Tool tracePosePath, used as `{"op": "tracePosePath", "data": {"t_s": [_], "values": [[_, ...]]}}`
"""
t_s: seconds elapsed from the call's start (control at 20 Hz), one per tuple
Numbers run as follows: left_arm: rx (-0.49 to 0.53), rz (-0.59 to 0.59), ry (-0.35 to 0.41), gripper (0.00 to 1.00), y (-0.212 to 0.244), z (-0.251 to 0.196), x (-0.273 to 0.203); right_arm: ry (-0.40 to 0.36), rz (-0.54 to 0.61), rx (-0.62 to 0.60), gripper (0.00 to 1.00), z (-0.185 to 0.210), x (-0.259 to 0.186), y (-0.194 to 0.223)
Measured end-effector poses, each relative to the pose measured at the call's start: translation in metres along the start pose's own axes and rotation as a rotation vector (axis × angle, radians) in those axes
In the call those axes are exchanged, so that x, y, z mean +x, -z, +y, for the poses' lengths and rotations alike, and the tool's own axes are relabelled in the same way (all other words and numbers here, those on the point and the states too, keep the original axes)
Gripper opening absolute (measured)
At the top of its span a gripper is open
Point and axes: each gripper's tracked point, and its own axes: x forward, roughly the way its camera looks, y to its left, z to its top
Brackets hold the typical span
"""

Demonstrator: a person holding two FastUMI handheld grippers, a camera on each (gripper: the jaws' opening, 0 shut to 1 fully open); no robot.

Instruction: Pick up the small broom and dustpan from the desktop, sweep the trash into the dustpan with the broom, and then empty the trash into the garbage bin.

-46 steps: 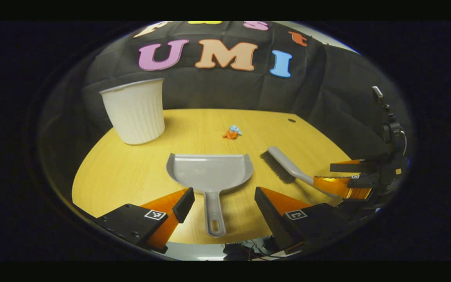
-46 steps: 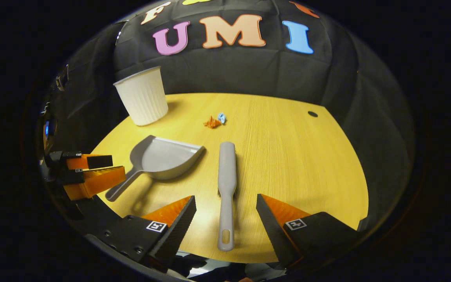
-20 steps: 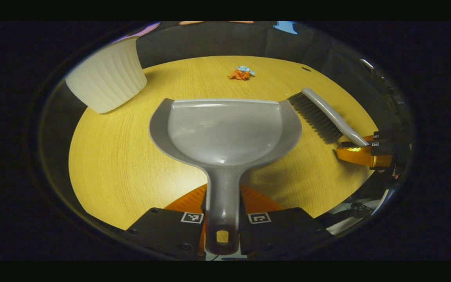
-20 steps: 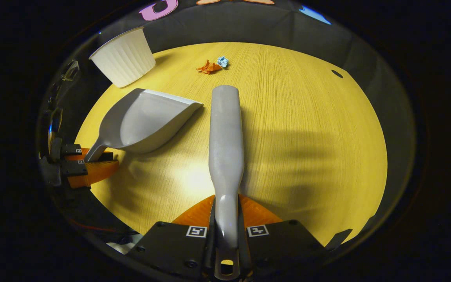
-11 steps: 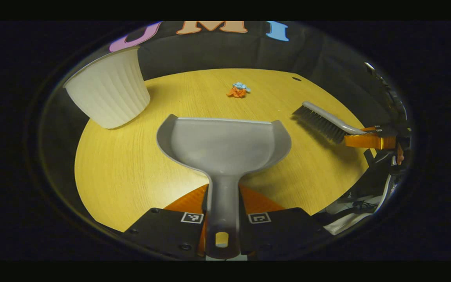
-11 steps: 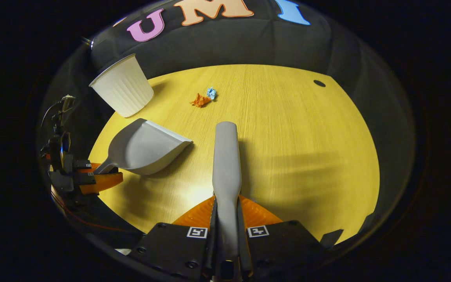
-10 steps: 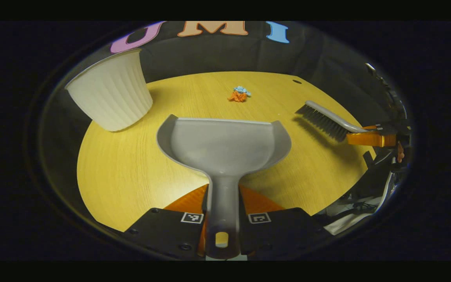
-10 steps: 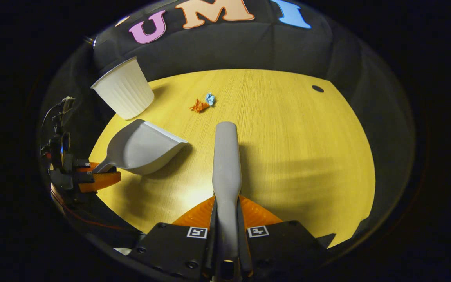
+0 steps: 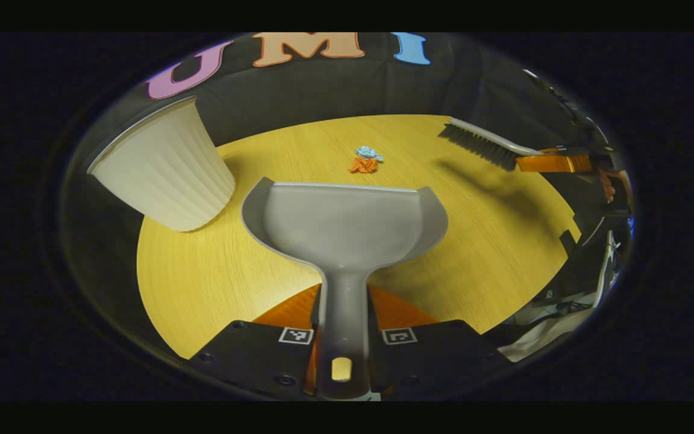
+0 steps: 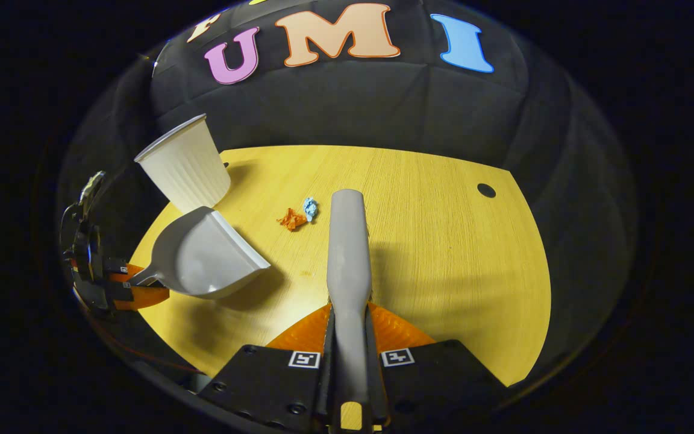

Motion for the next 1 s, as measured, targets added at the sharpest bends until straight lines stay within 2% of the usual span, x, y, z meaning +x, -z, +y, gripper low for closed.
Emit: {"op": "tracePosePath", "data": {"t_s": [0.2,0.4,0.45,0.55,0.6,0.7,0.8,0.95,1.0], "values": [[0.066,0.017,0.074,0.27,-0.012,0.023,0.031,0.074,-0.022,-0.011,0.21,0.009,0.057,-0.037],[0.118,0.032,0.158,0.27,-0.021,0.037,0.061,0.205,0.026,-0.186,0.21,0.002,0.122,-0.048],[0.141,0.031,0.165,0.27,-0.025,0.04,0.063,0.205,0.048,-0.205,0.21,0.005,0.131,-0.049],[0.19,0.037,0.173,0.27,-0.029,0.047,0.068,0.18,0.08,-0.22,0.18,0.017,0.142,-0.049],[0.205,0.046,0.176,0.27,-0.03,0.05,0.07,0.17,0.082,-0.254,0.21,0.022,0.146,-0.052],[0.228,0.05,0.182,0.27,-0.031,0.053,0.075,0.138,0.09,-0.31,0.21,0.034,0.149,-0.052],[0.24,0.063,0.184,0.27,-0.03,0.056,0.078,0.065,0.097,-0.359,0.22,0.055,0.149,-0.048],[0.257,0.073,0.18,0.27,-0.035,0.053,0.083,-0.046,0.111,-0.506,0.21,0.076,0.138,-0.039],[0.259,0.078,0.177,0.27,-0.035,0.053,0.083,-0.09,0.115,-0.553,0.18,0.084,0.129,-0.035]]}}
